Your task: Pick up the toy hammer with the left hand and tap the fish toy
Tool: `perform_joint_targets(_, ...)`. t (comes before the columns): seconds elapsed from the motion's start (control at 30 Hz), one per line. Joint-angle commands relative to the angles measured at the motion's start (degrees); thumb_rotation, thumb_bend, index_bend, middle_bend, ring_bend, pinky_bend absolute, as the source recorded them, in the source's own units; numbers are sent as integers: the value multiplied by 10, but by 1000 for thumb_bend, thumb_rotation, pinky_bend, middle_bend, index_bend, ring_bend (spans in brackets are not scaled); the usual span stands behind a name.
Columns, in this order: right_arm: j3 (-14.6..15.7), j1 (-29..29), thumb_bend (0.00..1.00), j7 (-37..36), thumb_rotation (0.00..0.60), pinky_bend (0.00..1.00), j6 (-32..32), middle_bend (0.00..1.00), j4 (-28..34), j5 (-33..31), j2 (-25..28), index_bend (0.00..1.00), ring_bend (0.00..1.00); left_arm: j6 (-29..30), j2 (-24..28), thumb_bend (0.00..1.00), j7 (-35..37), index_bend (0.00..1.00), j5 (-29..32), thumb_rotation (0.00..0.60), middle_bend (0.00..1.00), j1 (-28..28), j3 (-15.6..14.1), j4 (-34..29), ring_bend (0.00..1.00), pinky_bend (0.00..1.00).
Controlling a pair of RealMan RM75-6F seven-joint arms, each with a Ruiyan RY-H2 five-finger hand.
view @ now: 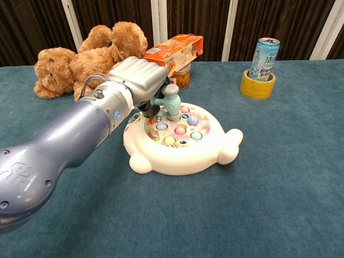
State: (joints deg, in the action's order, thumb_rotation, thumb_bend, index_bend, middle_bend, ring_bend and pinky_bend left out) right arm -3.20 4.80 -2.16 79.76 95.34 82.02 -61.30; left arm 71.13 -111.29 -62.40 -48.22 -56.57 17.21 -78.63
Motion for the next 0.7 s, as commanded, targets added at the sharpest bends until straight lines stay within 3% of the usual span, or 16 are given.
perform_joint_targets(0.03,0,0,180,1,600,0,1,0,-1,1,0,0,0,8,9,626,4,669,-8,600,497,1,5,-15,396,537)
perform_joint_targets(0.37,-1,-1,181,7,600,0,3,0,-3,-1,-2,0,0,51,84,625,11,667,-34,600,494,35,-2,-127,396,538)
perform_joint_targets(0.5,0,-3,180,13,600,0,9,0,-5,2,-4,0,0,74,142,625,29,666,-51,600,492,76,-34,-184,396,538)
perform_joint_targets(0.7,2,-5,181,25,600,0,16,0,-6,8,-8,0,0,88,209,625,72,662,-65,600,491,130,-79,-214,396,537)
